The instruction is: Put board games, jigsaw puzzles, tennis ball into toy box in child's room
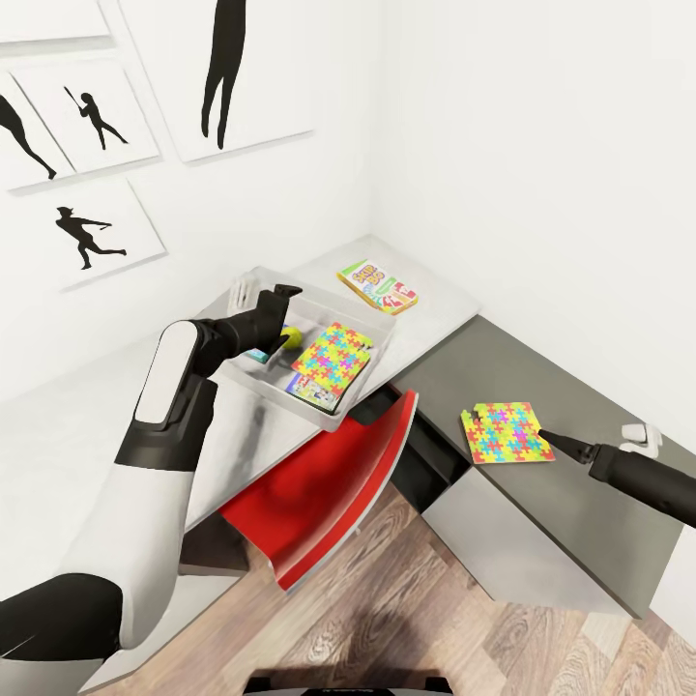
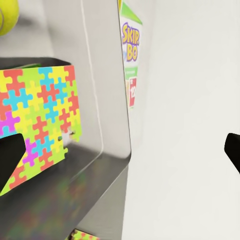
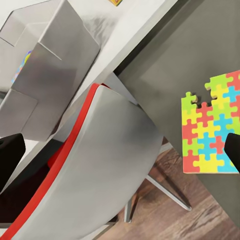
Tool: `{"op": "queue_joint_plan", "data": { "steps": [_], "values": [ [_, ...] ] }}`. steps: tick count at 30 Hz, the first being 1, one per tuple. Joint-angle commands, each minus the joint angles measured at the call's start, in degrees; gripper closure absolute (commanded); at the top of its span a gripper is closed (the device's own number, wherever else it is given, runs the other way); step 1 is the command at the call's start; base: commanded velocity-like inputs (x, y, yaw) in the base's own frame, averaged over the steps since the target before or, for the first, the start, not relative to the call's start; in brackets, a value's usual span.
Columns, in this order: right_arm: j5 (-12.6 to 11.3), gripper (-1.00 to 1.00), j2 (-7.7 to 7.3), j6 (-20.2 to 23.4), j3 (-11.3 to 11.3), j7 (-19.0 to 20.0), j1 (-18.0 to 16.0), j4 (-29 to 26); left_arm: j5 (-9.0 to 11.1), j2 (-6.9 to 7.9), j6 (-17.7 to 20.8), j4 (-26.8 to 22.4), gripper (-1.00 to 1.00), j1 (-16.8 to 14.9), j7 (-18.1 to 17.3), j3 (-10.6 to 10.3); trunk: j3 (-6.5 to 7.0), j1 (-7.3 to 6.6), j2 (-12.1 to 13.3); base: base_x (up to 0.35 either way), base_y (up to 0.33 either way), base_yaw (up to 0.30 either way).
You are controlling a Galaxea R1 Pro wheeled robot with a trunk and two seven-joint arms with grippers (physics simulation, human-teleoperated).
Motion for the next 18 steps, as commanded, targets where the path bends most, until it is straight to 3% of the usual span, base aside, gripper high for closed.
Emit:
{"op": "queue_joint_plan", "data": {
  "steps": [1,13,18],
  "values": [
    [-0.17,-1.0,0.0,0.64,-0.03,0.03,-0.08,-0.01,0.27,-0.07,0.41,-0.09,-1.0,-0.14,0.65,0.04,-0.08,0.03,-0.1,0.0,0.0,0.0],
    [-0.15,-1.0,0.31,3.48,0.33,-0.53,-1.53,0.06,0.25,-0.31,2.56,-0.29,-1.0,-1.48,2.35,-0.08,-0.08,0.03,-0.1,0.0,0.0,0.0],
    [0.24,-1.0,1.72,3.48,0.57,-0.9,-4.98,0.09,0.25,-0.46,3.06,-0.39,-1.0,-1.79,2.73,-0.14,-0.08,0.03,-0.1,0.0,0.0,0.0]
  ]
}}
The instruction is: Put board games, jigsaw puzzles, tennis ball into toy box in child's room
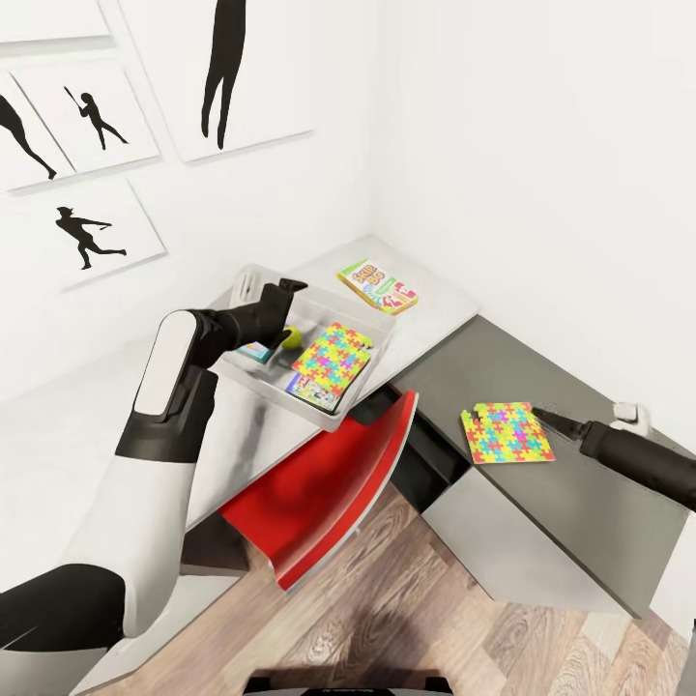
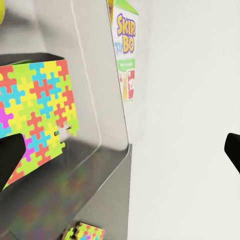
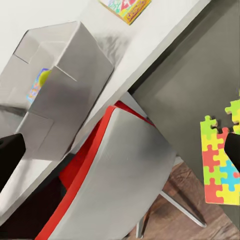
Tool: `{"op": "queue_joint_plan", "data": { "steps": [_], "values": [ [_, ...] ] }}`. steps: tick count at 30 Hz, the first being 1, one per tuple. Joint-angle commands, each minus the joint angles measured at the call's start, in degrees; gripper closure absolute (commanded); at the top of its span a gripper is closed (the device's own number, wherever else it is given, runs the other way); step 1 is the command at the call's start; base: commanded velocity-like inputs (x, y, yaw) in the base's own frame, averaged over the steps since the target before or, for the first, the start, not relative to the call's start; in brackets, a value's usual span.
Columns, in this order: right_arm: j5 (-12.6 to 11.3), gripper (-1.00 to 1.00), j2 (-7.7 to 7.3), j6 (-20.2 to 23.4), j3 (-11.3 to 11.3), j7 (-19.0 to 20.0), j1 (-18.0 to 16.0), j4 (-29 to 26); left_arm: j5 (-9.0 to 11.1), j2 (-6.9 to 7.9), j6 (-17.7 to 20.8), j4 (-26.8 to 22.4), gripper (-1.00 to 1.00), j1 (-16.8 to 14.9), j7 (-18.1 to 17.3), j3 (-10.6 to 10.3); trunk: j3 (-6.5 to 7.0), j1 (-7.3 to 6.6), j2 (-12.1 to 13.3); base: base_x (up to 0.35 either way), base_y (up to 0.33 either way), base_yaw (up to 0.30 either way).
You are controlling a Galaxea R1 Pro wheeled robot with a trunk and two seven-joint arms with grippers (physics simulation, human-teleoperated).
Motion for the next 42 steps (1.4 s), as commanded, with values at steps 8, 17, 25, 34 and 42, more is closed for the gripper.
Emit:
{"op": "queue_joint_plan", "data": {
  "steps": [8,17,25,34,42],
  "values": [
    [0.23,-1.0,2.26,0.48,0.8,-3.43,-5.53,-0.01,0.34,-0.02,0.62,-0.85,-1.0,-0.24,0.72,0.07,-0.09,0.03,-0.1,0.0,0.0,0.0],
    [0.19,-1.0,4.05,0.48,3.68,-10.25,-9.95,0.04,0.36,-0.01,1.93,-2.26,-1.0,-0.37,1.03,0.09,-0.09,0.03,-0.1,0.0,0.0,0.0],
    [0.16,-1.0,6.68,0.48,6.01,-16.5,-13.73,0.11,0.37,-0.01,2.6,-3.93,-1.0,-0.33,3.29,0.09,-0.09,0.03,-0.1,0.0,0.0,0.0],
    [0.29,-1.0,10.33,0.48,8.69,-20.98,-18.05,0.16,0.66,0.21,2.91,-6.69,-1.0,-0.3,6.91,0.11,-0.09,0.03,-0.1,0.0,0.0,0.0],
    [0.36,-1.0,13.79,0.48,12.15,-28.56,-21.58,1.26,0.96,0.4,3.14,-8.79,-1.0,-0.95,11.7,0.22,-0.09,0.03,-0.1,0.0,0.0,0.0]
  ]
}}
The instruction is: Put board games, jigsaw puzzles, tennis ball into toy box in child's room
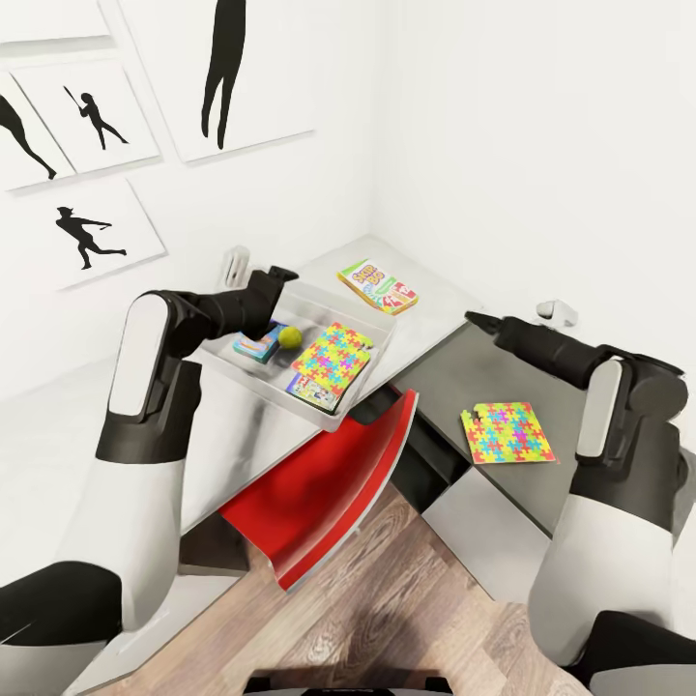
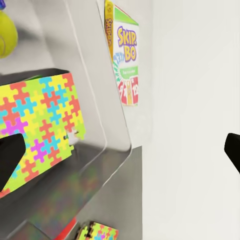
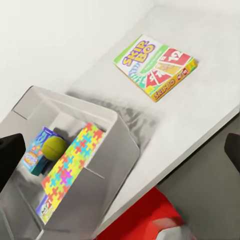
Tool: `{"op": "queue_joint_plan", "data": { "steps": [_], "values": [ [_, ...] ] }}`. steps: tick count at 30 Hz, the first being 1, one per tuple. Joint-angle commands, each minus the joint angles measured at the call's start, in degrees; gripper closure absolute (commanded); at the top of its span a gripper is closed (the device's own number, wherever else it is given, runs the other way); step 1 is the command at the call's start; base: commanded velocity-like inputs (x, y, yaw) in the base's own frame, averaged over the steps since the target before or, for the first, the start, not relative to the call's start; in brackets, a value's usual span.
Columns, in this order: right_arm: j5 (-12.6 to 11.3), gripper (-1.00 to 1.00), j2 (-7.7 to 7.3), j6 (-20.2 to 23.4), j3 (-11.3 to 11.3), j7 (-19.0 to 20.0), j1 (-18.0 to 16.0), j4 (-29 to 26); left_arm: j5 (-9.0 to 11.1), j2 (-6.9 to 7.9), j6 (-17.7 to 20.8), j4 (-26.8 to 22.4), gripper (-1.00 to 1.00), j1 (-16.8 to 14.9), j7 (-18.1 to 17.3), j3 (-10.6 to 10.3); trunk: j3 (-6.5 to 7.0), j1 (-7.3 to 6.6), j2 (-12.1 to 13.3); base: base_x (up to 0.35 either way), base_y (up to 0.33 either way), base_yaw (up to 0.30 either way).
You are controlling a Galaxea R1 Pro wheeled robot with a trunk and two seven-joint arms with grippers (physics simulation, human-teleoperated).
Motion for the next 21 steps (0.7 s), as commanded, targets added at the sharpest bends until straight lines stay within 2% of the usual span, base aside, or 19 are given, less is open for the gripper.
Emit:
{"op": "queue_joint_plan", "data": {
  "steps": [1,4,6,10,12,15,17,18,20,21],
  "values": [
    [-0.02,-1.0,0.67,0.39,0.43,-1.52,-0.68,0.44,0.26,0.01,0.41,-0.21,-1.0,-0.31,1.1,0.06,-0.09,0.03,-0.1,0.0,0.0,0.0],
    [-0.01,-1.0,2.35,0.39,2.2,-6.35,-2.53,1.97,0.31,0.1,0.94,-0.55,-1.0,-0.87,3.03,0.19,-0.09,0.03,-0.1,0.0,0.0,0.0],
    [-0.01,-1.0,3.77,0.39,4.97,-11.9,-4.62,3.36,0.35,0.72,1.91,-1.11,-1.0,-1.45,5.69,0.48,-0.09,0.03,-0.1,0.0,0.0,0.0],
    [-0.01,-1.0,4.46,0.39,6.58,-13.88,-5.79,4.15,0.52,1.44,2.37,-1.4,-1.0,-2.07,7.15,0.57,-0.09,0.03,-0.1,0.0,0.0,0.0],
    [-0.01,-1.0,5.23,0.39,8.23,-15.41,-7.24,5.47,1.21,2.31,2.68,-1.59,-1.0,-2.92,8.67,0.62,-0.09,0.03,-0.1,0.0,0.0,0.0],
    [-0.01,-1.0,5.61,0.39,9.01,-16.08,-8.08,6.5,1.88,2.83,2.79,-1.66,-1.0,-3.35,9.45,0.64,-0.09,0.03,-0.1,0.0,0.0,0.0],
    [0.0,-1.0,6.23,0.39,10.3,-17.33,-10.01,9.26,3.67,3.95,2.95,-1.75,-1.0,-4.17,10.96,0.67,-0.09,0.03,-0.1,0.0,0.0,0.0],
    [0.0,-1.0,6.23,0.39,10.3,-17.33,-10.01,9.26,3.67,3.95,2.95,-1.75,-1.0,-4.17,10.96,0.67,-0.09,0.03,-0.1,0.0,0.0,0.0],
    [0.0,-1.0,6.68,0.39,11.27,-18.53,-12.48,13.04,5.78,5.1,3.05,-1.81,-1.0,-4.93,12.52,0.68,-0.09,0.03,-0.1,0.0,0.0,0.0],
    [0.0,-1.0,6.68,0.39,11.27,-18.53,-12.48,13.04,5.78,5.1,3.05,-1.81,-1.0,-4.93,12.52,0.68,-0.09,0.03,-0.1,0.0,0.0,0.0]
  ]
}}
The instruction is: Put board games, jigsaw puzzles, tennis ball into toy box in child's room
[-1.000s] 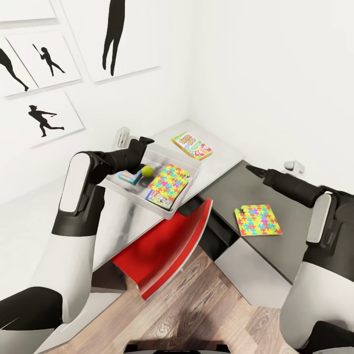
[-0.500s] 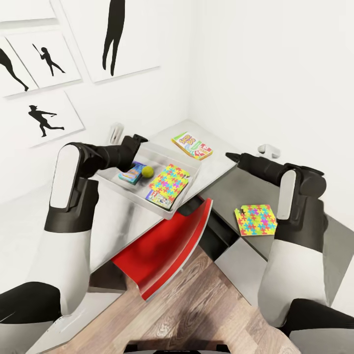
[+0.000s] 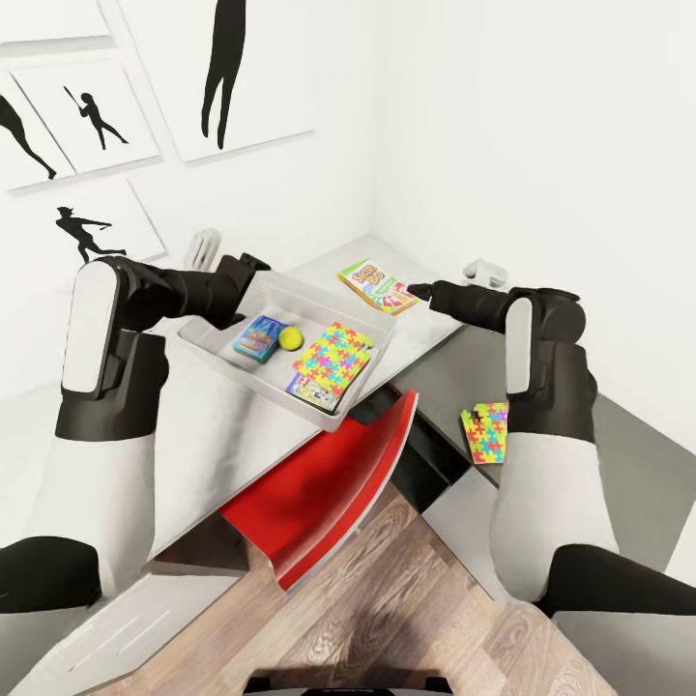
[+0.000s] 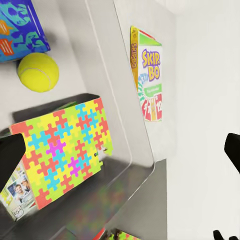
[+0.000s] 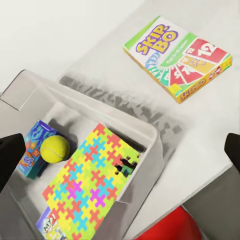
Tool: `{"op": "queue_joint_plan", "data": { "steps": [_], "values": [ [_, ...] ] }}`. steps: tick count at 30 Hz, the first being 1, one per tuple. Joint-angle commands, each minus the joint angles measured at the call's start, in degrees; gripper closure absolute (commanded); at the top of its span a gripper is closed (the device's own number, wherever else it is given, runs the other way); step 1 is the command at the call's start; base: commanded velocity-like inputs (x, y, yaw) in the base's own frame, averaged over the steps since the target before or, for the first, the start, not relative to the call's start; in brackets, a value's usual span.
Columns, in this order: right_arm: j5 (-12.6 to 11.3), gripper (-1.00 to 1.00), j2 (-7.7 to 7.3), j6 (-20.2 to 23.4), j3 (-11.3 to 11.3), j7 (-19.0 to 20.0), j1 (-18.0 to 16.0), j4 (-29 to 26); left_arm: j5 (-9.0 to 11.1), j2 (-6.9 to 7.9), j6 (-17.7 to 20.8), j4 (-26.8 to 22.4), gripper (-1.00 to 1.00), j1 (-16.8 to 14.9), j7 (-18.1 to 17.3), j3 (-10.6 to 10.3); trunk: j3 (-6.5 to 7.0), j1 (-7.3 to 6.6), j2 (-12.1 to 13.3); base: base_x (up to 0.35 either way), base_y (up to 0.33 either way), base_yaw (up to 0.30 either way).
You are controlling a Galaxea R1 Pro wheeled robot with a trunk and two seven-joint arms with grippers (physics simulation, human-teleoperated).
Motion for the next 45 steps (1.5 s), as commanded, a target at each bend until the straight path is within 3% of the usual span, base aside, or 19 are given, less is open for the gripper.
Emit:
{"op": "queue_joint_plan", "data": {
  "steps": [1,6,7,8,9,18,27,45],
  "values": [
    [-0.07,-1.0,0.2,0.29,0.21,-0.46,-1.45,2.2,1.21,0.58,0.55,-0.05,-1.0,-0.39,1.11,-0.02,-0.09,0.03,-0.1,0.0,0.0,0.0],
    [-0.09,-1.0,0.22,0.29,0.92,-1.7,-5.77,9.62,3.92,2.09,0.62,-0.08,-1.0,-1.13,2.99,-0.01,-0.09,0.03,-0.1,0.0,0.0,0.0],
    [-0.1,-1.0,0.22,0.29,1.06,-1.98,-7.12,12.05,4.65,2.53,0.63,-0.07,-1.0,-1.37,3.42,-0.01,-0.09,0.03,-0.1,0.0,0.0,0.0],
    [-0.09,-1.0,0.22,0.29,1.31,-2.55,-10.35,17.87,6.22,3.42,0.66,-0.01,-1.0,-2.23,4.29,-0.03,-0.09,0.03,-0.1,0.0,0.0,0.0],
    [-0.07,-1.0,0.2,0.29,1.36,-2.68,-11.09,19.28,6.57,3.59,0.67,0.03,-1.0,-2.53,4.48,-0.04,-0.09,0.03,-0.1,0.0,0.0,0.0],
    [-0.05,-1.0,0.21,0.29,1.59,-3.95,-13.63,23.65,7.54,4.04,0.83,0.16,-1.0,-3.67,5.15,-0.23,-0.09,0.03,-0.1,0.0,0.0,0.0],
    [-0.45,-1.0,0.17,0.29,1.64,-5.07,-13.41,21.84,7.76,4.21,2.3,-0.01,-1.0,-4.61,5.87,-0.43,-0.09,0.03,-0.1,0.0,0.0,0.0],
    [-0.7,-1.0,0.16,0.29,1.77,-5.59,-9.08,10.3,7.83,4.15,5.68,-0.92,-1.0,-4.87,5.89,-0.87,-0.09,0.03,-0.1,0.0,0.0,0.065]
  ]
}}
